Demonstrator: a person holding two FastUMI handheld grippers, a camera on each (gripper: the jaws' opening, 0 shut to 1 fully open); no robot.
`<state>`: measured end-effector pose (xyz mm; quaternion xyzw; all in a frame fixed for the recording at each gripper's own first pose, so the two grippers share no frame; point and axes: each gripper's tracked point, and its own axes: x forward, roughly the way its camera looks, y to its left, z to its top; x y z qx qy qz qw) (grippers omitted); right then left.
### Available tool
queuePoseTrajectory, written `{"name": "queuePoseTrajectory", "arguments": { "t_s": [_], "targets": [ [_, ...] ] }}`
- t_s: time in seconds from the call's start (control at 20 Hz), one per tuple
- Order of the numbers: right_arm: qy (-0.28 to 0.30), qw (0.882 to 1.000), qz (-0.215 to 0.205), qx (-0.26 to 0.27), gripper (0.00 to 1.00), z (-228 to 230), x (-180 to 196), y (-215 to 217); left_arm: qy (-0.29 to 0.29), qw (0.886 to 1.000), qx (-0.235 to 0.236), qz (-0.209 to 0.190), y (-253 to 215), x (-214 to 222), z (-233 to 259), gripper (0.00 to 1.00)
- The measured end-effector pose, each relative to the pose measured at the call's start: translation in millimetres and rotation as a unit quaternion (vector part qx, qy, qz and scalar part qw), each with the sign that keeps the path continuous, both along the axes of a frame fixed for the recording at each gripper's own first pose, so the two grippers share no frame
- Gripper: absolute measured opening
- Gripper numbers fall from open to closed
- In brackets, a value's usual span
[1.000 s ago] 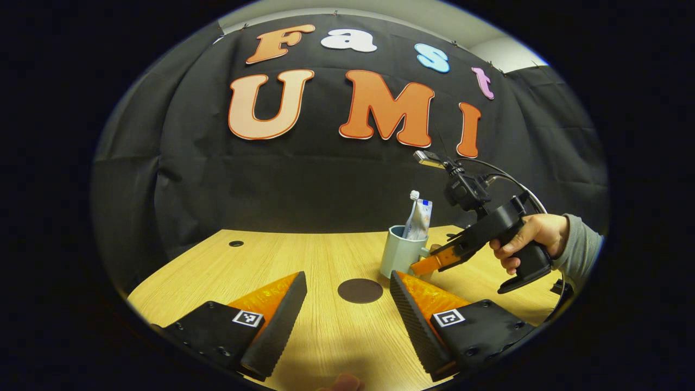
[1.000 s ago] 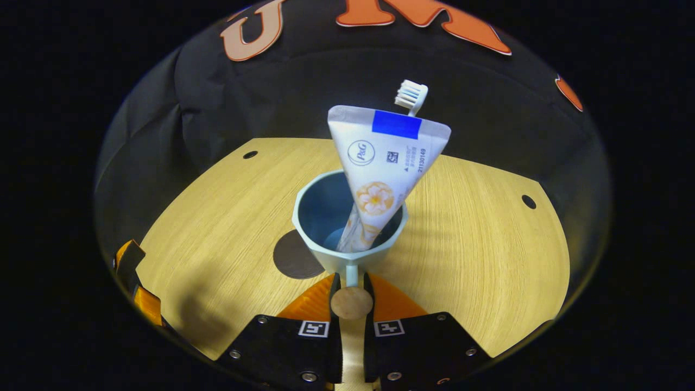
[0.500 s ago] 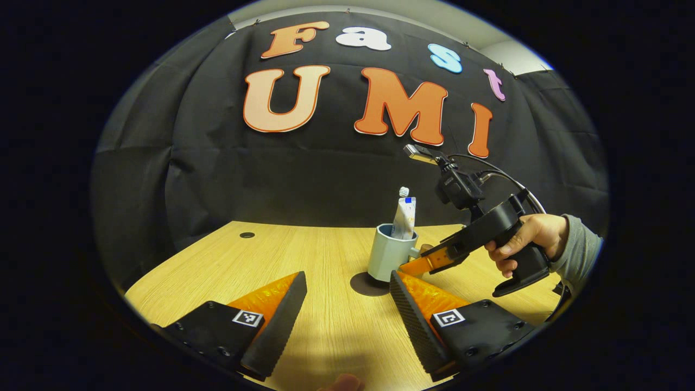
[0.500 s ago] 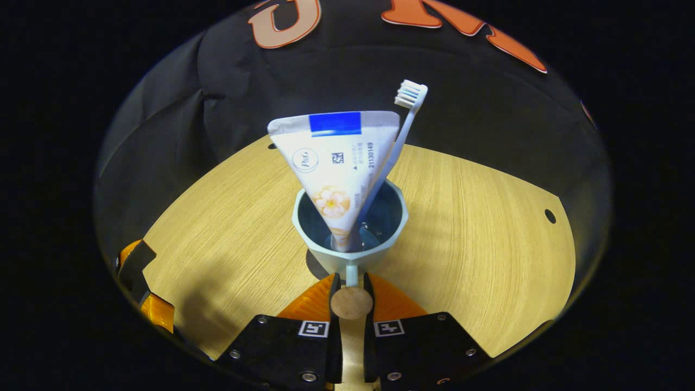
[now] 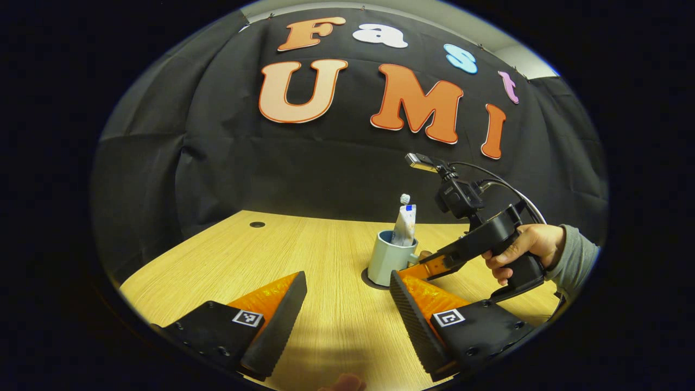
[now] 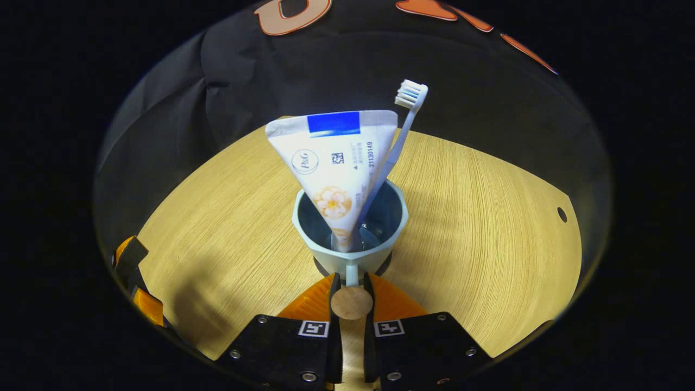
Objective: Put the toothbrush and toothpaste on the desktop into the cup, then pick up the cup and place it on the coaster on the desktop.
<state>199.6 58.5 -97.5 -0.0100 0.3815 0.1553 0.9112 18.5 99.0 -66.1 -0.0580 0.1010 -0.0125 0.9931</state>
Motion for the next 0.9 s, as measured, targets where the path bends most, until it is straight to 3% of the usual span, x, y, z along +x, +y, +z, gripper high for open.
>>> {"name": "queuePoseTrajectory", "arguments": {
  "t_s": [0.4,0.45,0.5,0.6,0.9],
  "targets": [
    [-0.038,0.999,0.016,0.035,0.34,30.6,-15.0,-2.1,0.017,1.0,-0.006,0.005,-3.6,5.1,-10.1,0.98],
    [-0.049,0.998,0.016,0.046,0.3,38.2,-18.1,-2.5,0.018,1.0,-0.006,0.005,-4.9,5.6,-9.5,0.98],
    [-0.059,0.997,0.013,0.054,0.41,43.1,-21.1,-4.2,0.019,1.0,-0.008,0.003,-6.3,5.1,-11.8,0.98],
    [-0.093,0.994,0.0,0.056,0.53,57.7,-20.9,-18.8,0.021,1.0,-0.007,0.001,-11.6,7.3,-11.1,0.98],
    [-0.212,0.975,-0.03,0.066,0.66,109.1,-41.8,-59.7,0.004,1.0,0.011,-0.01,-38.0,13.0,4.4,0.98]
  ]
}}
